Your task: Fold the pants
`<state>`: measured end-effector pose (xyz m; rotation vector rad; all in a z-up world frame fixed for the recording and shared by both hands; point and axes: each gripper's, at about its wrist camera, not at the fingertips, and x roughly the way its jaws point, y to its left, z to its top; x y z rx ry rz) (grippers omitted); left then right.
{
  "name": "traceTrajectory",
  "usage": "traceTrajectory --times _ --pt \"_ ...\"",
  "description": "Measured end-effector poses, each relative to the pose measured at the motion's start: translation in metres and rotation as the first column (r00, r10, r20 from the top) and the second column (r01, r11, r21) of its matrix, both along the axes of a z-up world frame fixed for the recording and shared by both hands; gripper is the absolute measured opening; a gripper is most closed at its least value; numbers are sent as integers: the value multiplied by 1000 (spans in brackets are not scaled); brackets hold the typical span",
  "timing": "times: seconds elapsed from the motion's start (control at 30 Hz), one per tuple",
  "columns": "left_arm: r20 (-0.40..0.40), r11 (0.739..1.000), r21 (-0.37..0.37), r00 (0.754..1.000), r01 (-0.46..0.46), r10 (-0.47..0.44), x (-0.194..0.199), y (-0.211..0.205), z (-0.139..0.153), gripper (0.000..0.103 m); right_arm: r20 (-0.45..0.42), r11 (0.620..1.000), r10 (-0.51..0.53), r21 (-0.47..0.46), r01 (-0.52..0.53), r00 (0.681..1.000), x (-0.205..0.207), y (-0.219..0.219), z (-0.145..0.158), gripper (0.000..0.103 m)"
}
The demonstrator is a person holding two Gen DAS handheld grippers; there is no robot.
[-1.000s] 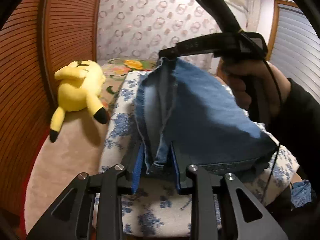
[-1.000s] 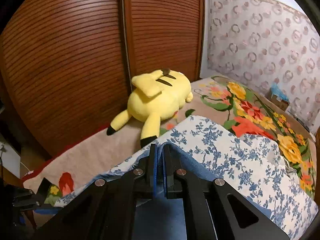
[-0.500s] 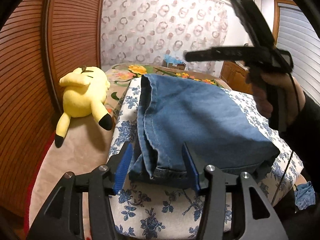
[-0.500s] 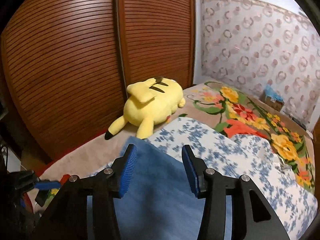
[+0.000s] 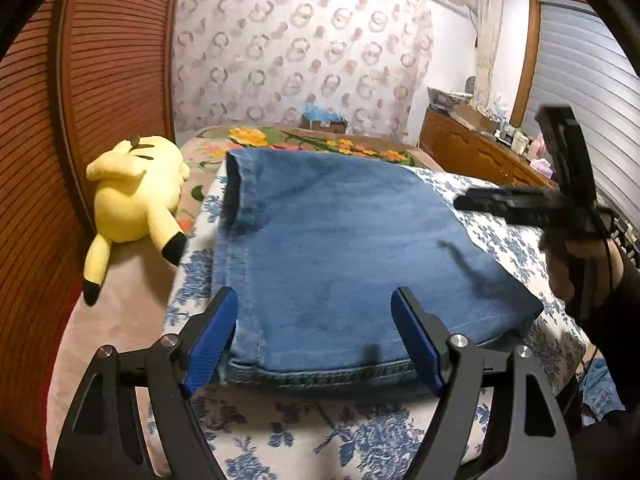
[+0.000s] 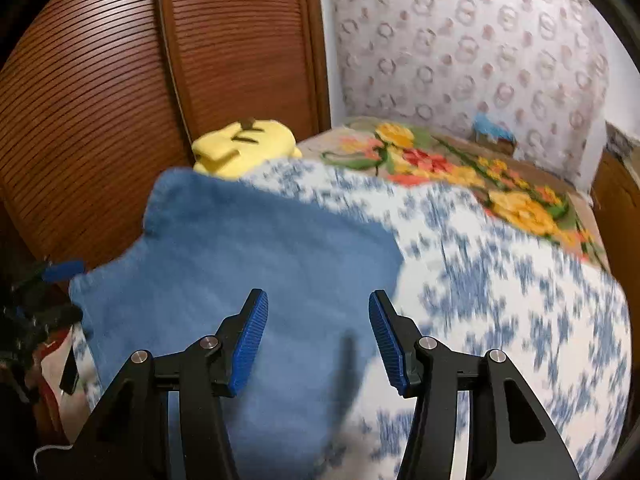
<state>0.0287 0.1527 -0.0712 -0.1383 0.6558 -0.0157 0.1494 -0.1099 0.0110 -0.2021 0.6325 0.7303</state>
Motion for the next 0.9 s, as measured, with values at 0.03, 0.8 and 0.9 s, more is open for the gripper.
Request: traceTrajectory --times 0.03,0.8,0.9 --pt "-3 1000 4 1000 2 -2 2 -2 -1 80 -14 1000 -6 -7 6 1000 -3 -4 -6 55" --pt "-33 999 25 999 39 -38 15 -28 -9 80 -156 999 -1 49 9 988 -4 -6 -48 55" --pt "-34 999 23 999 44 -43 16 -29 -9 80 -160 998 10 60 0 987 -5 -4 -50 55"
